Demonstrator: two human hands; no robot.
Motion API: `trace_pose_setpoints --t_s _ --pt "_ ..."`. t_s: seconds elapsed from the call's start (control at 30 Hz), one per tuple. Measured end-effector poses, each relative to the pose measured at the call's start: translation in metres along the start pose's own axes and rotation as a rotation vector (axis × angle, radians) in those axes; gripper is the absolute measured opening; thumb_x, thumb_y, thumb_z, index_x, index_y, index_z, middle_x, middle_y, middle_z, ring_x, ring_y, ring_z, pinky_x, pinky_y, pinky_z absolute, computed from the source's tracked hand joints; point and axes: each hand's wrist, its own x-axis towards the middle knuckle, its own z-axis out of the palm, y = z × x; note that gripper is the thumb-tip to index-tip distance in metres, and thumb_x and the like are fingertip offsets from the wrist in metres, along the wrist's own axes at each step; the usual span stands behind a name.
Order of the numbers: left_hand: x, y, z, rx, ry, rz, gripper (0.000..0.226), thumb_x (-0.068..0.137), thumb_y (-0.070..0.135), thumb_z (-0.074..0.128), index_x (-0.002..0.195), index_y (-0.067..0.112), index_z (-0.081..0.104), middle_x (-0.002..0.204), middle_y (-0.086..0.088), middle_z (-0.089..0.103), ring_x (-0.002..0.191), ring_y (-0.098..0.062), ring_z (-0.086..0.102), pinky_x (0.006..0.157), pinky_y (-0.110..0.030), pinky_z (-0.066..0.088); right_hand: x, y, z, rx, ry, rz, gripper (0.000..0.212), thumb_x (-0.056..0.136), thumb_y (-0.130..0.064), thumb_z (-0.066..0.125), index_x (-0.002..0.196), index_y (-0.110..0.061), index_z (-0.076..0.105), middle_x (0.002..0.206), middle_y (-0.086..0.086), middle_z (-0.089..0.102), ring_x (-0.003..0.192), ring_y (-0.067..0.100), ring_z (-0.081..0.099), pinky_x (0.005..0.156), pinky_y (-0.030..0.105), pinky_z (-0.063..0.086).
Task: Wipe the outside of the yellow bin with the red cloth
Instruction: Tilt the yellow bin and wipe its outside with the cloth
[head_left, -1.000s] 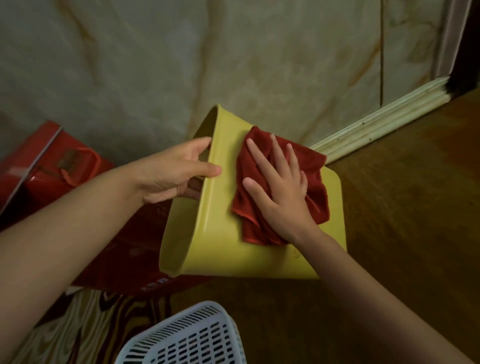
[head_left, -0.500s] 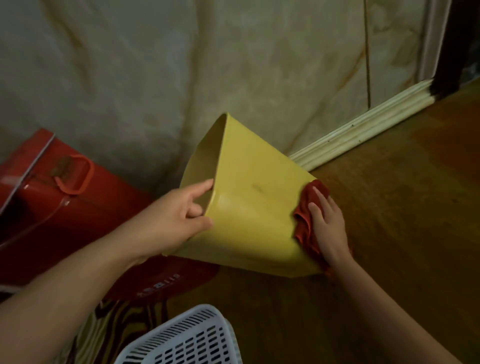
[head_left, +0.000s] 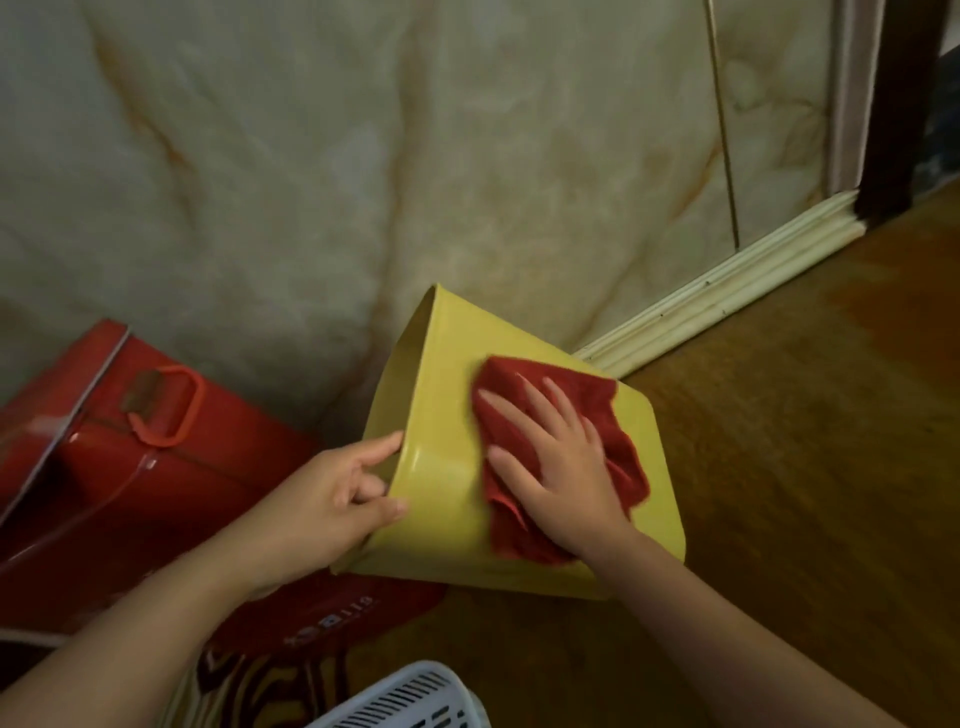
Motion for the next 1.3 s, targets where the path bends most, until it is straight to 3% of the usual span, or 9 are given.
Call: trace_pose_setpoints --t_s 0.27,0.4,0.57,0.7,0.87,1.0,1.17,1.23,1.3 --pt "0.003 0.012 0.003 0.077 -0.050 0.032 0.061 0.085 0.017 0.056 0.140 0.024 0.030 0.088 -0.033 0.067 0.081 -0.038 0.063 0.083 -0.055 0.048 -0.053 0.101 -0.017 0.322 0.293 0.765 0.040 0.095 -0.038 0.038 0.134 -0.039 0.039 0.149 0.007 0.036 0.134 0.026 0.032 0.112 0.048 0.022" --pt "0.004 0.018 0.010 0.069 -0.044 0.064 0.055 0.086 0.011 0.053 0.137 0.019 0.035 0.072 0.003 0.076 0.073 -0.012 0.068 0.071 -0.024 0.052 -0.057 0.067 -0.007 0.160 0.295 0.596 0.042 0.095 -0.042 0.030 0.136 -0.039 0.036 0.152 0.003 0.030 0.141 0.020 0.018 0.114 0.043 0.009" --pt "0.014 0.049 0.015 0.043 -0.061 0.069 0.054 0.085 0.009 0.054 0.131 0.029 0.035 0.083 -0.003 0.077 0.081 -0.016 0.070 0.081 -0.030 0.052 -0.032 -0.017 -0.010 0.179 0.268 0.216 0.044 0.090 -0.045 0.025 0.133 -0.048 0.030 0.149 -0.011 0.030 0.141 0.007 0.013 0.117 0.041 0.008" --pt "0.026 0.076 0.017 -0.003 -0.094 0.016 0.049 0.085 0.010 0.054 0.133 0.014 0.042 0.100 -0.034 0.065 0.083 -0.028 0.063 0.082 -0.039 0.049 0.006 -0.049 -0.030 0.216 0.283 0.026 0.047 0.090 -0.046 0.023 0.134 -0.046 0.037 0.145 -0.011 0.039 0.139 0.007 0.022 0.113 0.040 0.016" --pt "0.061 0.112 0.025 -0.057 -0.050 -0.065 0.021 0.085 0.004 0.051 0.102 0.008 0.063 0.109 -0.019 0.067 0.094 -0.025 0.064 0.093 -0.039 0.049 -0.005 -0.008 -0.032 -0.017 0.404 -0.122 0.044 0.093 -0.048 0.023 0.137 -0.046 0.030 0.138 -0.009 0.041 0.136 0.008 0.025 0.111 0.036 0.017" --pt "0.080 0.129 0.034 -0.034 -0.027 -0.076 0.024 0.085 0.007 0.053 0.107 0.000 0.061 0.114 -0.021 0.065 0.107 -0.029 0.062 0.092 -0.037 0.051 -0.027 0.056 -0.036 -0.044 0.525 0.043 0.055 0.091 -0.057 0.019 0.131 -0.025 0.042 0.127 0.022 0.052 0.126 0.026 0.034 0.105 0.050 0.025" --pt "0.074 0.128 0.052 -0.022 0.061 0.101 0.028 0.086 0.026 0.053 0.105 0.008 0.064 0.103 -0.006 0.070 0.091 -0.014 0.063 0.091 -0.037 0.050 -0.017 0.078 -0.050 0.104 0.594 0.249 0.054 0.089 -0.046 0.024 0.130 -0.019 0.046 0.126 0.017 0.050 0.124 0.033 0.039 0.103 0.060 0.027" --pt "0.053 0.107 0.055 0.218 0.007 0.144 0.016 0.085 0.026 0.055 0.093 0.017 0.065 0.085 0.018 0.070 0.076 0.006 0.060 0.071 -0.013 0.047 -0.015 0.074 -0.051 0.112 0.607 0.266 0.054 0.087 -0.043 0.024 0.131 -0.019 0.046 0.129 0.016 0.050 0.127 0.032 0.037 0.105 0.060 0.025" --pt "0.035 0.086 0.054 0.343 0.016 0.173 0.018 0.087 0.019 0.053 0.070 0.016 0.058 0.055 0.017 0.061 0.049 0.008 0.050 0.050 -0.011 0.037 -0.015 0.068 -0.050 0.136 0.637 0.314 0.055 0.087 -0.043 0.023 0.131 -0.020 0.046 0.131 0.016 0.049 0.128 0.031 0.036 0.105 0.060 0.024"
